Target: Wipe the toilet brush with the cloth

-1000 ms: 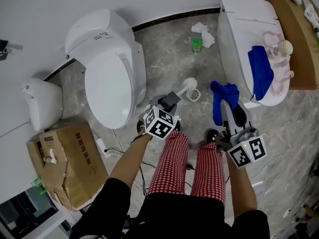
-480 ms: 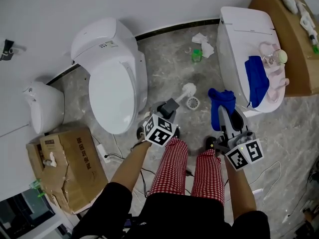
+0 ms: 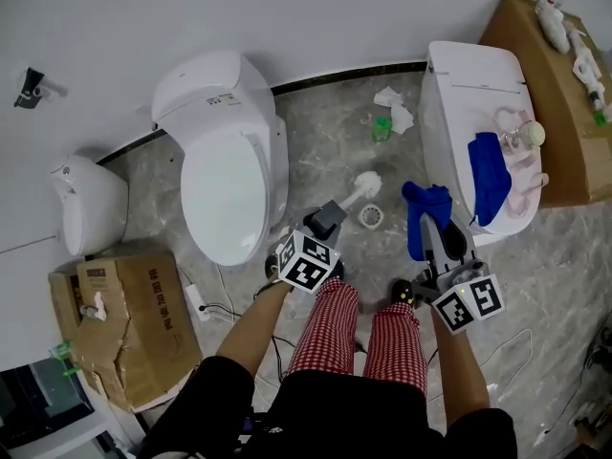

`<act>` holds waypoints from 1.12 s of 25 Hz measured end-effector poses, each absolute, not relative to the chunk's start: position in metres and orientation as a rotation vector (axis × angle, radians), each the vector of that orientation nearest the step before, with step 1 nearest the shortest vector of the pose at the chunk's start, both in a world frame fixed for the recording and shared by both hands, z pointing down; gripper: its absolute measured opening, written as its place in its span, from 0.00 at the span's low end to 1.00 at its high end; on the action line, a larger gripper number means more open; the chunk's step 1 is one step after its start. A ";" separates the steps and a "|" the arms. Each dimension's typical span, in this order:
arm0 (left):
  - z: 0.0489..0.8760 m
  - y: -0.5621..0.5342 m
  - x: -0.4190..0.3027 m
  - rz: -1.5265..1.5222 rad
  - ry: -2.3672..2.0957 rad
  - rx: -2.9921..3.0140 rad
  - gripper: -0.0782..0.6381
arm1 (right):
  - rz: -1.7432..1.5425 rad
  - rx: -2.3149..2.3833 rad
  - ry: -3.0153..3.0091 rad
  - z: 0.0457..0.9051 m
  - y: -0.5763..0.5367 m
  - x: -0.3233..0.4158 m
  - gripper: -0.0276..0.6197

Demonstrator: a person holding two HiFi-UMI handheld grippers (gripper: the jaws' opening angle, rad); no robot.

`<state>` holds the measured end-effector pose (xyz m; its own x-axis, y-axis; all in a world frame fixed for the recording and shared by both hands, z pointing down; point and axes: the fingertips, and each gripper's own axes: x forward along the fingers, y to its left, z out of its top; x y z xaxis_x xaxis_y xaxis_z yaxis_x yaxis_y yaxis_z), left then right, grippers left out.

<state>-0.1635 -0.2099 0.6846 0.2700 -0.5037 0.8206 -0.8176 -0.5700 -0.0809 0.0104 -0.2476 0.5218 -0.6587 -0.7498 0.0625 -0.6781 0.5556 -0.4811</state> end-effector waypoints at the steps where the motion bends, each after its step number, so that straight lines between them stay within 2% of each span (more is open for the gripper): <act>1: 0.682 -0.211 -0.163 1.209 -1.203 2.190 0.33 | -0.713 -1.216 2.637 0.520 -0.249 0.010 0.14; 28: 0.603 -0.222 -0.164 1.094 -1.317 2.252 0.33 | -0.652 -1.181 2.651 0.470 -0.252 0.005 0.14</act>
<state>-0.1638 -0.2222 0.6034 0.2849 -0.6044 0.7440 -0.8424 -0.5282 -0.1065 0.0047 -0.2520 0.4701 -0.6730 -0.7392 0.0248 -0.6665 0.5916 -0.4537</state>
